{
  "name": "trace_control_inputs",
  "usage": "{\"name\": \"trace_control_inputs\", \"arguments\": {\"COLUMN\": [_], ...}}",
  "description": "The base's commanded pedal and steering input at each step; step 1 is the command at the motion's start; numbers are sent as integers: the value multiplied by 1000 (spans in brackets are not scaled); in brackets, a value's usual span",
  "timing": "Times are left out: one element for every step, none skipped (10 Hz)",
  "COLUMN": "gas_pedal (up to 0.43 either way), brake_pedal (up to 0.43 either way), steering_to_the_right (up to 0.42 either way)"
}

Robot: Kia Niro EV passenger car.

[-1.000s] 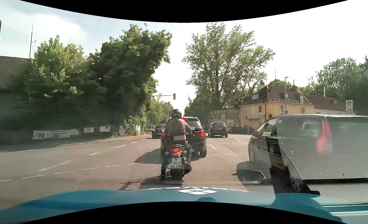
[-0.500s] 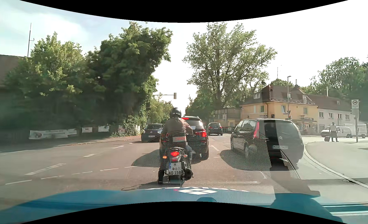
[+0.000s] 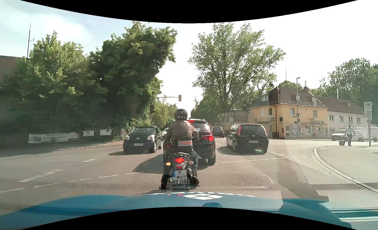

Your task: Follow the waypoints while adhering to traffic rules and regulations

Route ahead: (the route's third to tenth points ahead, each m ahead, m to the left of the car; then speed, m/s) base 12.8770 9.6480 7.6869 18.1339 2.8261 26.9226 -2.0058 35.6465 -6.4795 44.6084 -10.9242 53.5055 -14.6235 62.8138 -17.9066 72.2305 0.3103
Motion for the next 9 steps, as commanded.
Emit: {"name": "trace_control_inputs", "arguments": {"gas_pedal": [0, 0, 0, 0, 0, 0, 0, 0, 0], "brake_pedal": [171, 171, 159, 159, 159, 152, 146, 146, 146], "steering_to_the_right": [-39, -39, -39, -39, -39, -39, -39, -39, -39]}}
